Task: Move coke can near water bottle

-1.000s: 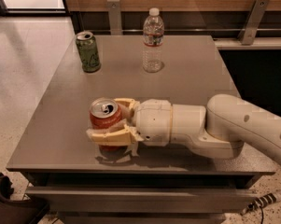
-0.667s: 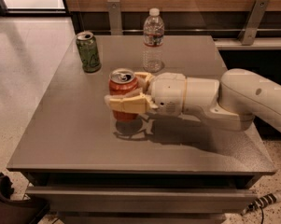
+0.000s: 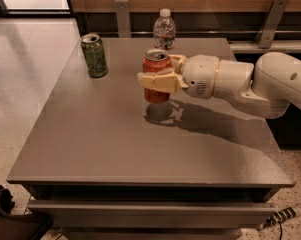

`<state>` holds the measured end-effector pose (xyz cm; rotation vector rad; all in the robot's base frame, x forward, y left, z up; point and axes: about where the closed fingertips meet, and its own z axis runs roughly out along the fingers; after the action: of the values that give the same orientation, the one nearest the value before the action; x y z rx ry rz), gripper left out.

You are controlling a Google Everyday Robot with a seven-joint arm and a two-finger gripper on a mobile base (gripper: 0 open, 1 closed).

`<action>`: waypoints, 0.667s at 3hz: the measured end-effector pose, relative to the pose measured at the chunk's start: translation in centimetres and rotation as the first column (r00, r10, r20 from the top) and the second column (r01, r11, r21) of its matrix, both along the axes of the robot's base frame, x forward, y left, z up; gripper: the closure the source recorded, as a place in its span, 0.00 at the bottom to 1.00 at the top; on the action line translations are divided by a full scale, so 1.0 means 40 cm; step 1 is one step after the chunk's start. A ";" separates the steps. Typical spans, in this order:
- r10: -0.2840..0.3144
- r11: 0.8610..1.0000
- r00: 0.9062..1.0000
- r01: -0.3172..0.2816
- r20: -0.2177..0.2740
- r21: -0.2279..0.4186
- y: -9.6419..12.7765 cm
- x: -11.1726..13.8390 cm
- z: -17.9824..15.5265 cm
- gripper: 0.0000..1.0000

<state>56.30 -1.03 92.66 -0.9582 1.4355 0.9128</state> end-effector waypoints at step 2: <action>-0.210 0.977 0.976 0.211 0.057 -0.015 -0.173 0.141 -0.015 1.00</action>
Offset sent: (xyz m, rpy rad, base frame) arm 0.0881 -0.1161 -0.0105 -0.0197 -0.1039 -0.3446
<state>61.95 -7.94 92.06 -0.8223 1.4707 0.7115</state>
